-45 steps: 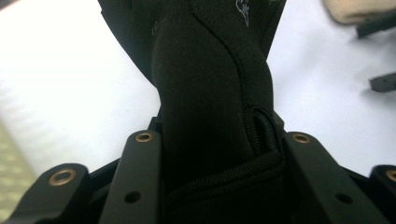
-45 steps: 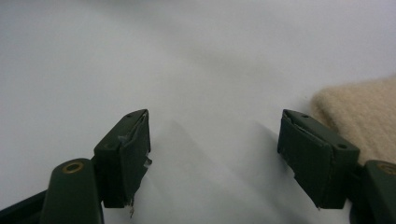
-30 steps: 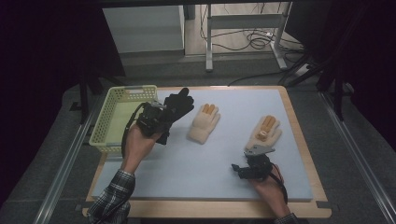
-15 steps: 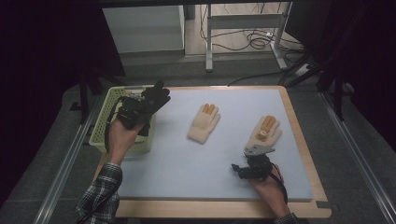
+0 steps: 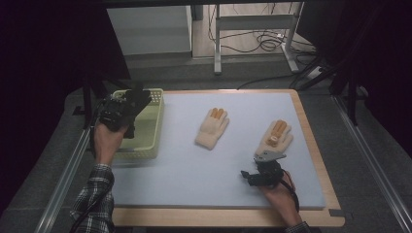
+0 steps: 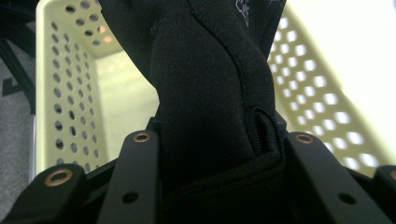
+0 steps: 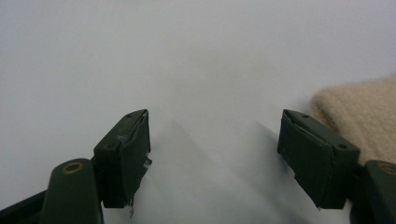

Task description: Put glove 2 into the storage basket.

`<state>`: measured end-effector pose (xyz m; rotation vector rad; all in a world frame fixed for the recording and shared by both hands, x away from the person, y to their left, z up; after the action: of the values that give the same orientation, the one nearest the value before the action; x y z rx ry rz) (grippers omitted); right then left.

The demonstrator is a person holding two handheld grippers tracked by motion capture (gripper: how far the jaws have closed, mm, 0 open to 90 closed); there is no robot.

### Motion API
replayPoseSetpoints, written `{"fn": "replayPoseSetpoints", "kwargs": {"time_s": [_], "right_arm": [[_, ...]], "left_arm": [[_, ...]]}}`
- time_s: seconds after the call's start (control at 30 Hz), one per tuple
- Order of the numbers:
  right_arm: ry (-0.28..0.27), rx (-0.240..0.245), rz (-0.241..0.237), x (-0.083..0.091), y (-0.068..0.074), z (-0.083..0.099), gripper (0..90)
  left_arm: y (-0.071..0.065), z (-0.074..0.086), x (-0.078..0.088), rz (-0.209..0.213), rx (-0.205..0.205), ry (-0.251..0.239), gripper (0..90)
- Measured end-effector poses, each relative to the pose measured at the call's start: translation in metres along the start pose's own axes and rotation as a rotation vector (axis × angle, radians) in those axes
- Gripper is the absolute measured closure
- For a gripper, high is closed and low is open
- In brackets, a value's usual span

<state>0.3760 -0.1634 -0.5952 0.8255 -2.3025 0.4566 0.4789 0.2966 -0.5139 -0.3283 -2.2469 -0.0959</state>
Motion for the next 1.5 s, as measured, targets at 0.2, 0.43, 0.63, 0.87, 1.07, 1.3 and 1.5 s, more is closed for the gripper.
{"fn": "replayPoseSetpoints", "kwargs": {"time_s": [0.2,0.43,0.63,0.87,1.07,1.3,1.5], "right_arm": [[0.000,0.000,0.000,0.000,0.000,0.000,25.1],[-0.001,0.000,-0.001,0.000,0.000,0.000,25.1],[-0.001,-0.001,-0.001,0.000,0.000,0.000,25.1],[-0.001,-0.001,-0.001,0.000,0.000,0.000,25.1],[-0.001,-0.001,-0.001,0.000,0.000,0.000,25.1],[0.000,0.000,-0.001,0.000,0.000,0.000,25.1],[0.000,0.000,-0.001,0.000,0.000,0.000,25.1]], "left_arm": [[0.015,0.007,-0.018,-0.003,0.035,0.053,61.7],[0.035,0.017,-0.043,-0.042,0.091,0.149,61.0],[0.045,0.030,-0.058,-0.093,0.093,0.281,60.0],[0.053,0.036,-0.063,-0.101,0.112,0.320,56.5],[0.048,0.037,-0.066,-0.065,0.090,0.340,17.4],[0.046,0.026,-0.048,-0.032,0.101,0.282,6.3],[0.037,0.015,-0.027,0.030,0.064,0.196,3.6]]}}
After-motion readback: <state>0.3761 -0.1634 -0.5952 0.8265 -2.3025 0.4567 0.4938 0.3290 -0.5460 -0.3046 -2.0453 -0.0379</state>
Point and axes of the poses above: each handheld gripper's, and its own axes: x roughly backward along the jaws, z roughly out of its underside, y roughly to its left, the point moved 9 cm from there along -x, roughly forward along the jaws, and after that the axes turned 5 degrees about z, right-handed, at the moved point
